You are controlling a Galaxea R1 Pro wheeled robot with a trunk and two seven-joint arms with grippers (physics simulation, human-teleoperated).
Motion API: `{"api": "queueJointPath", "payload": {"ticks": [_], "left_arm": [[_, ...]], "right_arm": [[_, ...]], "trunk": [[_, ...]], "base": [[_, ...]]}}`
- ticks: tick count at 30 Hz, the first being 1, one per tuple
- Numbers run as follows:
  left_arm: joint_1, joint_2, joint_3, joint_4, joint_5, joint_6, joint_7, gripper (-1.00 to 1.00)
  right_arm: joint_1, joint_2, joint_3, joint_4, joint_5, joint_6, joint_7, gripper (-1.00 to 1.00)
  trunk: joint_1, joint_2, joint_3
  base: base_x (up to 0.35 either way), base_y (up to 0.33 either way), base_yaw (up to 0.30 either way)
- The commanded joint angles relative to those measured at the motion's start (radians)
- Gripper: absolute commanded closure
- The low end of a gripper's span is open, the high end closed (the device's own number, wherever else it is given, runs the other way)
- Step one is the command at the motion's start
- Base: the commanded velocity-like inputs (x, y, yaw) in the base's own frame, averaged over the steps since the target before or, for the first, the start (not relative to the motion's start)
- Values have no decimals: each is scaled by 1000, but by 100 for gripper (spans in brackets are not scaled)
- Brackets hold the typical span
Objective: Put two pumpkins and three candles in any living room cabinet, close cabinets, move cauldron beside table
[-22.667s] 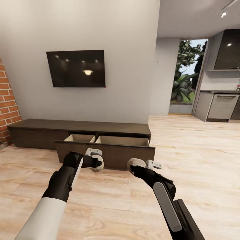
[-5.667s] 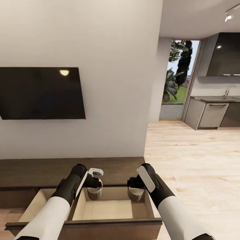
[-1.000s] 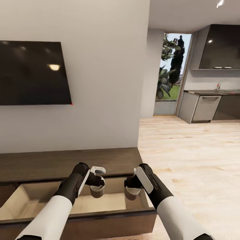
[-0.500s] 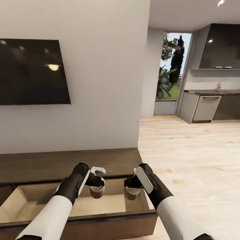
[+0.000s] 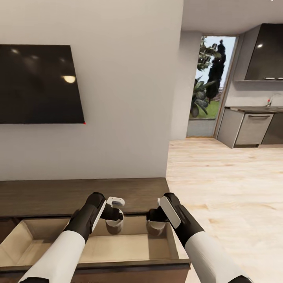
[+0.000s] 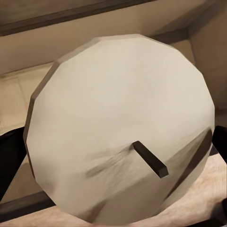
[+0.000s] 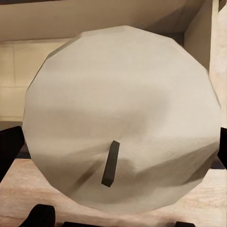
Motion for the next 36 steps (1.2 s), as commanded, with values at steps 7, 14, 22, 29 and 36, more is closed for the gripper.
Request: {"api": "queueJointPath", "payload": {"ticks": [7, 14, 22, 29, 36], "left_arm": [[-1, 0, 0, -2, -10, 3, -8, 100], [-1, 0, 0, -7, -10, 3, -8, 100], [-1, 0, 0, -6, -10, 3, -8, 100], [-1, 0, 0, -6, -10, 3, -9, 100], [-1, 0, 0, -6, -10, 3, -10, 100]], "right_arm": [[-1, 0, 1, -1, -9, 2, -10, 100], [-1, 0, 1, -1, -9, 2, -10, 100], [-1, 0, 1, -1, -9, 2, -10, 100], [-1, 0, 1, -1, -9, 2, -10, 100], [-1, 0, 1, -1, -9, 2, -10, 100]], "trunk": [[4, -8, -4], [31, -57, -26], [61, -113, -51], [88, -162, -73], [115, -211, -95]], "base": [[3, -2, 25], [0, 0, 2], [0, 0, 0], [0, 0, 0], [0, 0, -63]]}}
